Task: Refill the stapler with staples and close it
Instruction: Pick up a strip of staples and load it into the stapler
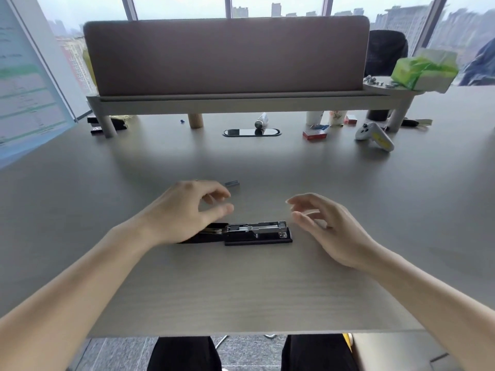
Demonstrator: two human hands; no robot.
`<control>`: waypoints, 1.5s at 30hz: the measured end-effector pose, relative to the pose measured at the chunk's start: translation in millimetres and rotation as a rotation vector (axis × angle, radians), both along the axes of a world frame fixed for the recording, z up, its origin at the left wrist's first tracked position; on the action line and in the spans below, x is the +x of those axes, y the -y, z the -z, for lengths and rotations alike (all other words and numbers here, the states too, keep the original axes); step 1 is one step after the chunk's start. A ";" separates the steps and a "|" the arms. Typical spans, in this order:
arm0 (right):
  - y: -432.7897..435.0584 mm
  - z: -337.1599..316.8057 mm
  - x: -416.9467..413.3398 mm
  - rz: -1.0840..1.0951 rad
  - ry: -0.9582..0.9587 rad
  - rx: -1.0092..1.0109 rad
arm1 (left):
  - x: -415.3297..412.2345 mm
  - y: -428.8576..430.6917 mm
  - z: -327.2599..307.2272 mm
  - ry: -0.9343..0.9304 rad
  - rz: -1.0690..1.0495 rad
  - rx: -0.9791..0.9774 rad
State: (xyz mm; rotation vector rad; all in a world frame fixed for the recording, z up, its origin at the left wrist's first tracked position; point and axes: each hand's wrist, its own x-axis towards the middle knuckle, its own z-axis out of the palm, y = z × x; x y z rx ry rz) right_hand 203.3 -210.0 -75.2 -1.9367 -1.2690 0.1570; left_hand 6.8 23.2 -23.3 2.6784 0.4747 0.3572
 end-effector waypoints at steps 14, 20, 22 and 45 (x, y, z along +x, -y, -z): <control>-16.9 11.2 20.9 0.107 0.222 -0.060 | 98.7 -53.2 33.5 0.022 -0.187 0.152; -16.5 11.0 21.8 0.135 0.154 -0.037 | 86.3 -32.3 18.3 0.213 -0.036 0.087; -18.6 4.1 17.1 0.161 0.075 0.026 | 75.0 -12.5 6.9 0.290 0.081 0.095; -40.2 -54.0 -25.1 0.006 -0.483 0.138 | 32.1 32.5 -15.2 0.320 0.065 -0.426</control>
